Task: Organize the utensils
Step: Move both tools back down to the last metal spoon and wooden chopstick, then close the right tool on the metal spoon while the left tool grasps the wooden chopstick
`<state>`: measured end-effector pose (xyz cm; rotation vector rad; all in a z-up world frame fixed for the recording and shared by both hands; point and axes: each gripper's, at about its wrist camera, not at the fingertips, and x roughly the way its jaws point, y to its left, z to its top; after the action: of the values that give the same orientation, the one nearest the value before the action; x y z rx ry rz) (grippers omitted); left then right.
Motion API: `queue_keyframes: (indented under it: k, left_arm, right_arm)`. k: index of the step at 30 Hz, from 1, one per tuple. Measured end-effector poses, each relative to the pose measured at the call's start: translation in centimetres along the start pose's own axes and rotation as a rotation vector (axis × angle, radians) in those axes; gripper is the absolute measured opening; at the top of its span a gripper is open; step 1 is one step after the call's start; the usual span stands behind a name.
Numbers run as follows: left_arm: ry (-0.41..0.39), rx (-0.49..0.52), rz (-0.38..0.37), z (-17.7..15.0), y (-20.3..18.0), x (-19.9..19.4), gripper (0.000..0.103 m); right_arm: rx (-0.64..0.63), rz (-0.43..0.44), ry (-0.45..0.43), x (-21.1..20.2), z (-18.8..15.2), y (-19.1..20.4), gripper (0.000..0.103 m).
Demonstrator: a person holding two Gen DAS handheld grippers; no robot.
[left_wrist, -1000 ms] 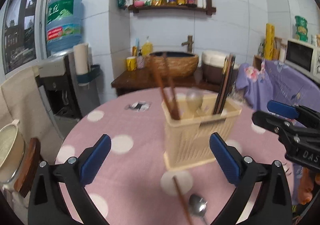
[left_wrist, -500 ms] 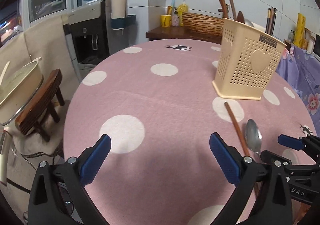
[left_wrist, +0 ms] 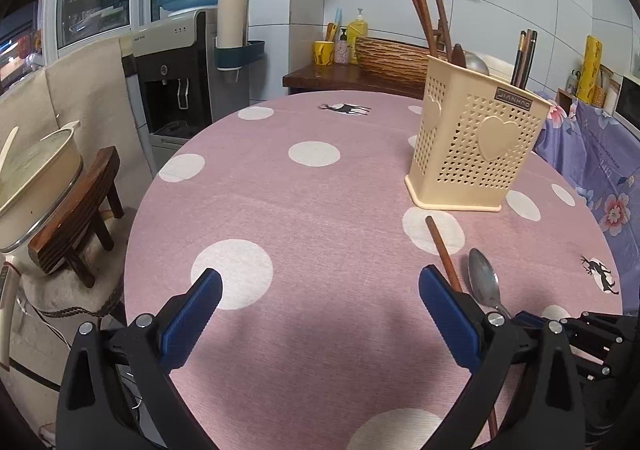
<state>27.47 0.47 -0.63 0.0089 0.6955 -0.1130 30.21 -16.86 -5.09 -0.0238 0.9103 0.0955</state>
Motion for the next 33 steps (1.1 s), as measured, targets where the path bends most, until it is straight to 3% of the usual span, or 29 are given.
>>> queue_keyframes:
  k: [6, 11, 12, 13, 15, 23, 29, 33]
  left_arm:
    - [0.020, 0.008, -0.030, -0.1, -0.8, 0.5, 0.098]
    - [0.023, 0.017, -0.046, -0.2, -1.5, 0.6, 0.098]
    - [0.024, 0.020, -0.048, -0.1, -1.7, 0.6, 0.098]
    - [0.023, 0.023, -0.051, -0.1, -1.8, 0.6, 0.098]
    - [0.021, 0.029, -0.049, -0.1, -1.9, 0.5, 0.098]
    - [0.025, 0.024, -0.039, 0.0, -1.4, 0.5, 0.098]
    - [0.046, 0.045, -0.054, -0.1, -2.1, 1.0, 0.098]
    - [0.084, 0.053, -0.084, 0.1, -3.1, 1.9, 0.098]
  right_arm:
    - [0.076, -0.043, -0.004, -0.4, -0.4, -3.2, 0.007]
    - [0.066, -0.011, -0.009, -0.3, -0.2, -4.3, 0.011]
    - [0.065, -0.002, -0.012, -0.3, -0.1, -4.3, 0.021]
    - [0.056, 0.007, -0.016, -0.2, 0.1, -4.2, 0.039]
    - [0.029, 0.011, -0.033, -0.1, 0.8, -4.1, 0.056]
    - [0.013, 0.038, 0.001, 2.1, 3.8, -4.9, 0.056]
    - [0.007, 0.014, 0.005, 3.4, 4.9, -4.9, 0.038]
    - [0.009, 0.014, 0.000, 3.6, 5.1, -4.9, 0.038]
